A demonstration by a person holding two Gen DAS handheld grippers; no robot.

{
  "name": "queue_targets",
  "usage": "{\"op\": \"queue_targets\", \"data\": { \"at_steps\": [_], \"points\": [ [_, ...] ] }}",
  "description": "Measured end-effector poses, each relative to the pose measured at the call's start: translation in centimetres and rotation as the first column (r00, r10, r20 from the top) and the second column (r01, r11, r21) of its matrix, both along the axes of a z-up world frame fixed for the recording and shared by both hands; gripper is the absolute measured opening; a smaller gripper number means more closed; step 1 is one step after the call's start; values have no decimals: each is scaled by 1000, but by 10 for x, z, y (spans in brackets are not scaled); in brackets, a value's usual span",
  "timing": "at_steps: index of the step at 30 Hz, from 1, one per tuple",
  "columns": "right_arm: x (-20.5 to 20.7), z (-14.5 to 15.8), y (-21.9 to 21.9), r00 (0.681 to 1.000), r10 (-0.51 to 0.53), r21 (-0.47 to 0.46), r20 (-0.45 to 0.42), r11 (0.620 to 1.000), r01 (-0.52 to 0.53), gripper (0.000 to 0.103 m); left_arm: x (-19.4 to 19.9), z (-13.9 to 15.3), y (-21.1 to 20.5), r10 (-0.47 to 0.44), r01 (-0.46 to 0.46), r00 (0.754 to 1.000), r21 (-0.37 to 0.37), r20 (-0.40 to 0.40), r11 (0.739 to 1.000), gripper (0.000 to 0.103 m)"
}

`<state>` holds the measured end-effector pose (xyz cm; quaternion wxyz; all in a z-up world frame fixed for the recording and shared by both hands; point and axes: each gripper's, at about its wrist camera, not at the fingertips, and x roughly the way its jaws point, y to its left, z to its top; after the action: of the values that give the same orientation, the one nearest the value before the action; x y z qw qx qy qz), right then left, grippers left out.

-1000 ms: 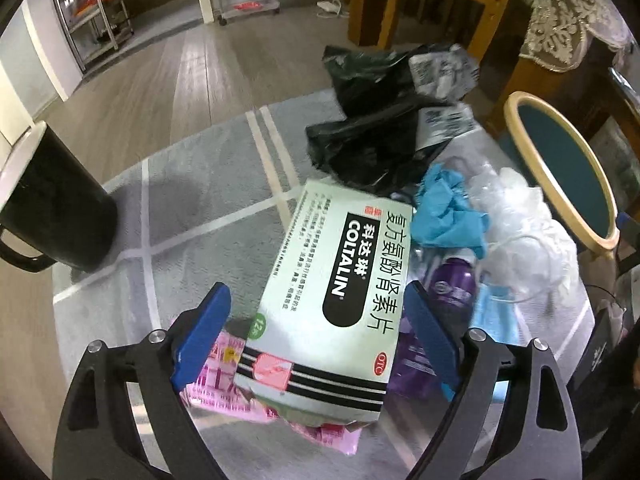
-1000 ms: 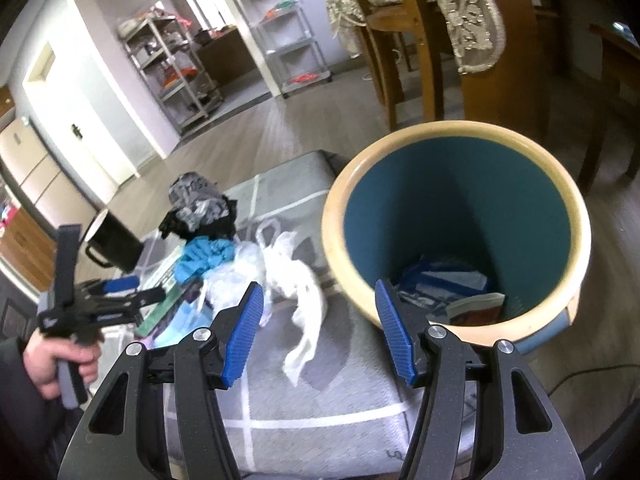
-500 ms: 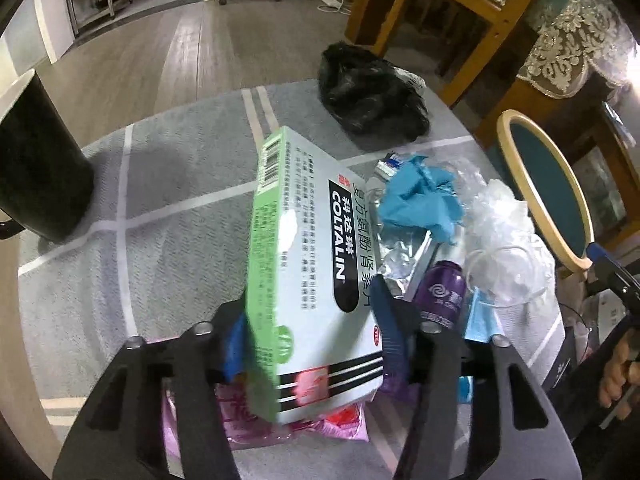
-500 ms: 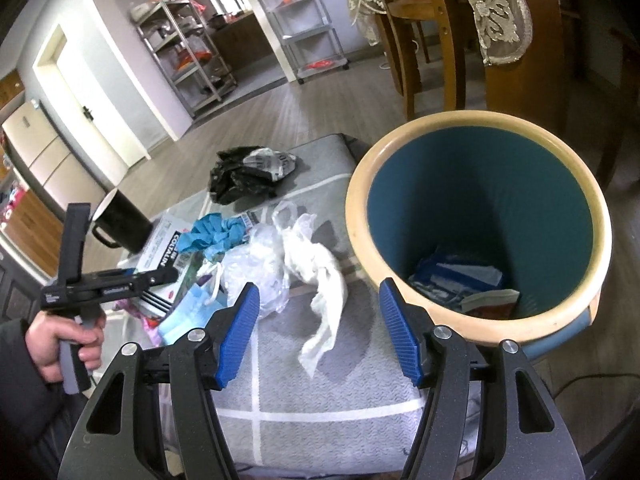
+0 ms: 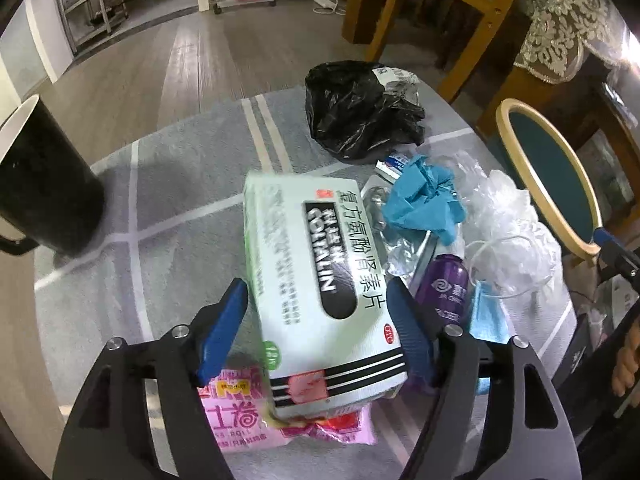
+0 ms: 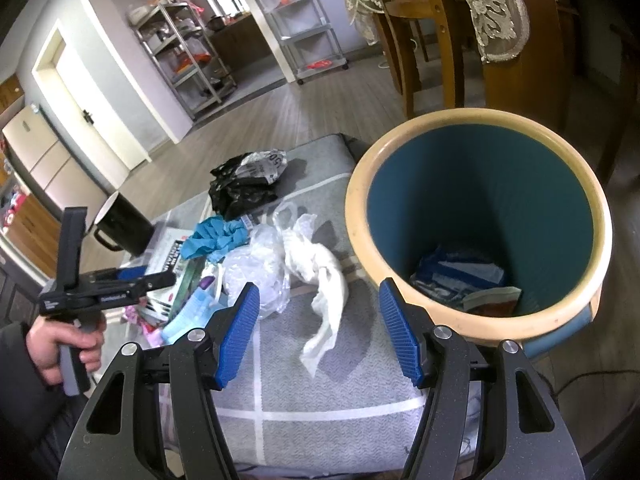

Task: Collect trash
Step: 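Grasp the COLTALIN medicine box with the left gripper while the right gripper grasps the black plastic bag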

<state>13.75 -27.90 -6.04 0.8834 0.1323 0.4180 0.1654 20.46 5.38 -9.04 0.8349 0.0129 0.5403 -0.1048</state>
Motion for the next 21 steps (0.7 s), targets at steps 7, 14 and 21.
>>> {"op": "queue_targets", "data": {
  "at_steps": [7,14,21],
  "points": [
    [0,1,6,1000,13,-3,-4,1000,-13,64,16,-13,2,11,-12,999,-14,-46,1000,80],
    [4,7,16,999,43,-7,4,999,-43,64,25,-25,-1,40,-41,996,-16,-86,999,79],
    [26,19,38,995,94,-6,27,996,-94,64,17,-15,-2,32,-37,997,-63,-76,997,73]
  ]
}}
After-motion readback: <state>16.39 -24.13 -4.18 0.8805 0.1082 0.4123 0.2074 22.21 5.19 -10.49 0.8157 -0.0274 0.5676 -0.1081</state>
